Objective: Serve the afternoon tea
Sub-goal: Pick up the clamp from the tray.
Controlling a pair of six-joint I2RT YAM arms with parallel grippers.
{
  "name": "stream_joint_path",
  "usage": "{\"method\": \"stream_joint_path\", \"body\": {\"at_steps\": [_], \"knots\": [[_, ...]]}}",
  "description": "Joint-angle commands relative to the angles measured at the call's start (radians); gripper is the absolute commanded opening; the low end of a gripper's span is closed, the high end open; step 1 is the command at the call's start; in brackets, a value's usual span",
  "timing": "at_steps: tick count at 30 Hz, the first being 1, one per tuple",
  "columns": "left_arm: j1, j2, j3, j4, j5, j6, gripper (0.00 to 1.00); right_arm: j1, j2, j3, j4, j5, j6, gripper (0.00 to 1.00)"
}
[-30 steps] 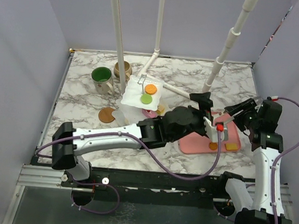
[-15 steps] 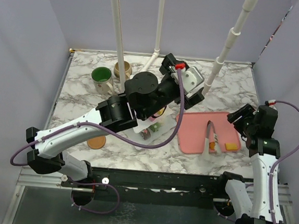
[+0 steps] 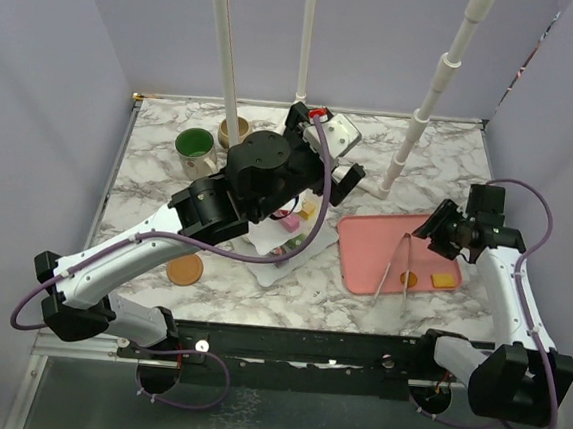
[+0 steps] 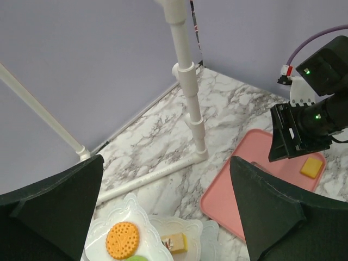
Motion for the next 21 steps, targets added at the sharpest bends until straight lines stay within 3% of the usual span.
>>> {"method": "stream_joint_path", "body": {"at_steps": [1,5,21], "knots": [[0.038,-0.009,0.025,-0.066,0.049,-0.08,0.99,0.079,0.026,0.047,-0.086,0.045,-0.024,0.55],[0.075,0.026,0.089,-0.151,0.082,-0.132,0.99,0.157,0.101,0.027,-0.108,0.112,-0.021,0.55],[0.081,0.033,0.169,-0.221,0.074,-0.133,0.99,0.194,0.33,0.021,-0.134,0.222,-0.076,0.45]]}}
